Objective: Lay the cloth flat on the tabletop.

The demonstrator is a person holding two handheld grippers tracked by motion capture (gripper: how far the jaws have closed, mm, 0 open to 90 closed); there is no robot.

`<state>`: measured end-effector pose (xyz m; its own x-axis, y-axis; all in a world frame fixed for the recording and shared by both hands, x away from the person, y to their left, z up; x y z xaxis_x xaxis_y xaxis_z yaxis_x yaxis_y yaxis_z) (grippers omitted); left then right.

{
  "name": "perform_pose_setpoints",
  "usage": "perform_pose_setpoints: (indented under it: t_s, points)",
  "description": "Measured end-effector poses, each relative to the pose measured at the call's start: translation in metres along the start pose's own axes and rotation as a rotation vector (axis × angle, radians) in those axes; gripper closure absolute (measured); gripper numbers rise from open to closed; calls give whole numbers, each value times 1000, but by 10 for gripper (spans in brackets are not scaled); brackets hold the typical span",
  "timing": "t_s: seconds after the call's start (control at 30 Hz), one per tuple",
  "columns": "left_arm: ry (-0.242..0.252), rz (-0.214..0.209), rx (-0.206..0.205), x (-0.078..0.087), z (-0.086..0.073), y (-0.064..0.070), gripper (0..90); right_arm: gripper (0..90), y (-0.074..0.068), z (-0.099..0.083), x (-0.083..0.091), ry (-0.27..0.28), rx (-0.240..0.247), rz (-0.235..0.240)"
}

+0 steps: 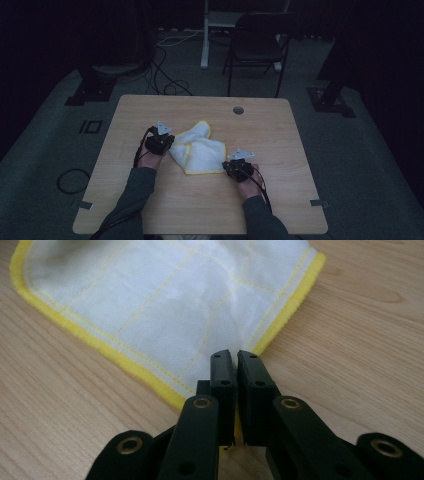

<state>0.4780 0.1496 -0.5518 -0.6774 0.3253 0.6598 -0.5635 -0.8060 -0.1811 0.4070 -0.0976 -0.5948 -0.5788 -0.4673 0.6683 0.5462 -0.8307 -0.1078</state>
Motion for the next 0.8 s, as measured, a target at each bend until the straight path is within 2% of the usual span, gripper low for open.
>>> perform_pose_setpoints:
  t_s: [0.33, 0.37, 0.63, 0.8]
  points:
    - [-14, 2, 39, 0, -17, -6, 890, 867, 5, 0, 4, 8, -15, -7]
    - [-21, 1, 51, 0, -24, -7, 890, 868, 7, -1, 6, 11, -24, -8]
    - [-32, 2, 89, 2, -41, -9, 892, 870, 13, -3, 13, 19, -37, -10]
    - [-39, 3, 100, 3, -46, -8, 892, 870, 17, -5, 15, 22, -48, -12]
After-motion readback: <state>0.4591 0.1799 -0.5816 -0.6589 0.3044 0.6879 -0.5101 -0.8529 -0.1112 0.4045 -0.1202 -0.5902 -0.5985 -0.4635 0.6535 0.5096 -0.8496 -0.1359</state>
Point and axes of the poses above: each handheld gripper's, and its own axes: x roughly backward along the jaws, z roughly out of its top, y roughly to its right, the point moved 8 cm from there along -x, roughly forward along the jaws, and after that the axes turned 7 degrees about -x, right-handed, at the moved point
